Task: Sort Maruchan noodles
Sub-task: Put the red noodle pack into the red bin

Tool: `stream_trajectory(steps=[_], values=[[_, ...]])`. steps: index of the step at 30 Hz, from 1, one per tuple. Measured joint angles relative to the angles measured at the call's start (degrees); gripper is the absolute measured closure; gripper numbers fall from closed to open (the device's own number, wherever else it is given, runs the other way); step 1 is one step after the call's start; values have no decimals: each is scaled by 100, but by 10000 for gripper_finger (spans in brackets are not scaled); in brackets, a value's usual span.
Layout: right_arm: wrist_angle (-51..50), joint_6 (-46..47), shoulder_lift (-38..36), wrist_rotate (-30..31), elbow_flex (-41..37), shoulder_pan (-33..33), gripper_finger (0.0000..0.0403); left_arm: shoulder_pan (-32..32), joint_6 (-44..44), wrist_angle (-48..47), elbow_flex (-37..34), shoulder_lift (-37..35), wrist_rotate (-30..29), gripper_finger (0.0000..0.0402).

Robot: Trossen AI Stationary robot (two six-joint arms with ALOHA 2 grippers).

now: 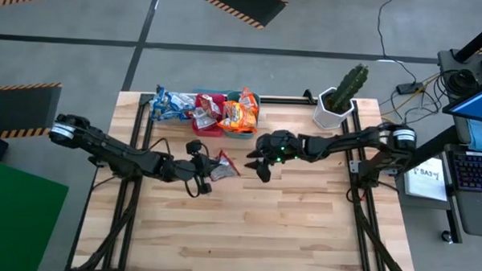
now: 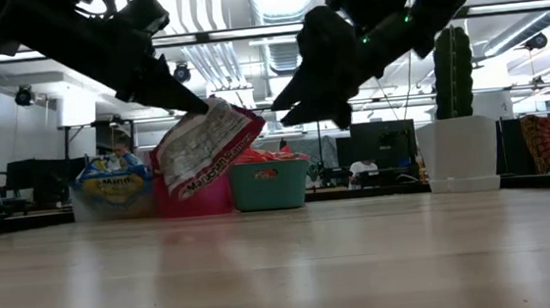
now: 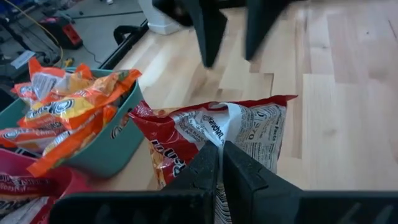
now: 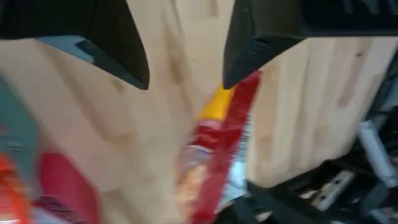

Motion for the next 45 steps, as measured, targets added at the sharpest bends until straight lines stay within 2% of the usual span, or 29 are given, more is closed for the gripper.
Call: stream_trajectory(steps=[3,7,11,16,24,37,45], values=[[625,4,393,-245,20,2,186,8,78,33,0,0,2,402],[739,-87,847,-327,331,-7,151,9,176,90,0,0,2,402],[574,-249,1206,-470,749,-4,126,11,237,127,0,0,4,402],[-303,-426,1366,-583,1296,-73,109,11,234,119,0,0,3,402],[-1557,-440,1318,-572,2090,-210,116,11,185,11,0,0,-3,401],[-1566,233,1322,-556,2163,-34,116,86,192,-3,-9,0,-53,401],[-1357,247,1324,-120,2157,115,124,118,192,206,-9,0,-59,401]])
